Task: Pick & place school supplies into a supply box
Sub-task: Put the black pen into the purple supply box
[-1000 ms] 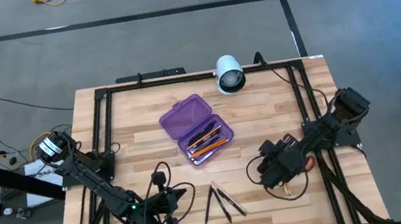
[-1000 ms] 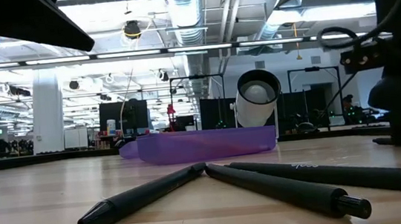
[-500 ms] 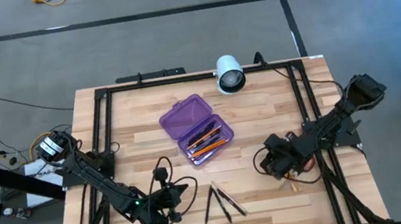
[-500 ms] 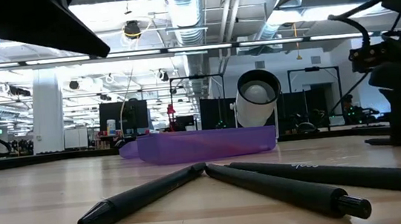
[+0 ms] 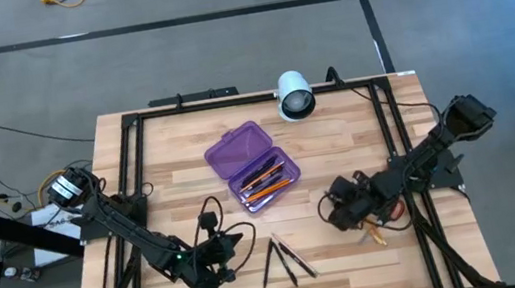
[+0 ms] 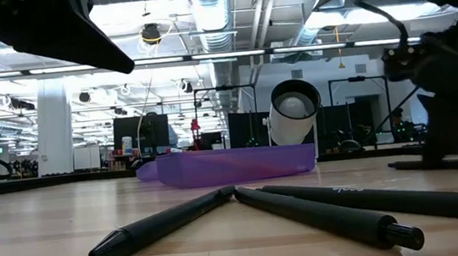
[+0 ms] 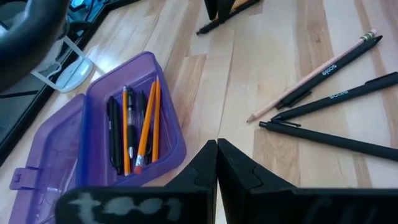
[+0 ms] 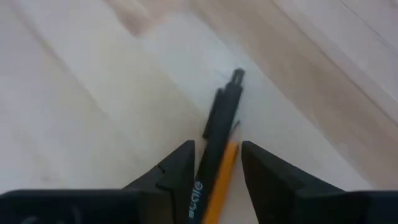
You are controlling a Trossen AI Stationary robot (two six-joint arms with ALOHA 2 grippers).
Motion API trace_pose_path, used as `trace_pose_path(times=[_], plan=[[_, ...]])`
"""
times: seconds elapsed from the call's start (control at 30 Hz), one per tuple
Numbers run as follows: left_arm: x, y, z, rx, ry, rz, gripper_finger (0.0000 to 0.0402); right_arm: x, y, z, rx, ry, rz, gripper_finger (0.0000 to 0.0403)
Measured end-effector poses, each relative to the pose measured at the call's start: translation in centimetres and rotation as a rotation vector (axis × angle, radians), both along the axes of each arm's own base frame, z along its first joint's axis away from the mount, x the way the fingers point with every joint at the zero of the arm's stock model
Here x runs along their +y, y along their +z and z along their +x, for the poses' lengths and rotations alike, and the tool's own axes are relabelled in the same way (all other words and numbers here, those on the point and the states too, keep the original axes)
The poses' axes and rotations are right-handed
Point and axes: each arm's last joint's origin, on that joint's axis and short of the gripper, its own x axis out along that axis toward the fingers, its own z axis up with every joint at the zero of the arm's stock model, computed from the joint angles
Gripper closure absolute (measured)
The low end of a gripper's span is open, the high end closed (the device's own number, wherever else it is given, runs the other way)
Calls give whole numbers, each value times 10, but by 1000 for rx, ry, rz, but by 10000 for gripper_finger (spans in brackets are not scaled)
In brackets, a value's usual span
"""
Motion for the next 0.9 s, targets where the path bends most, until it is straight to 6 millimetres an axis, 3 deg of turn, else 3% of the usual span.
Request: trace_pose_path(times=[0.27, 0.9], plan=[[0, 0, 0, -2, 3, -5, 402, 2, 2, 21, -129, 158, -1, 282], [0, 0, 0, -1, 2, -5, 401, -1, 7, 24, -103, 181, -59, 283]])
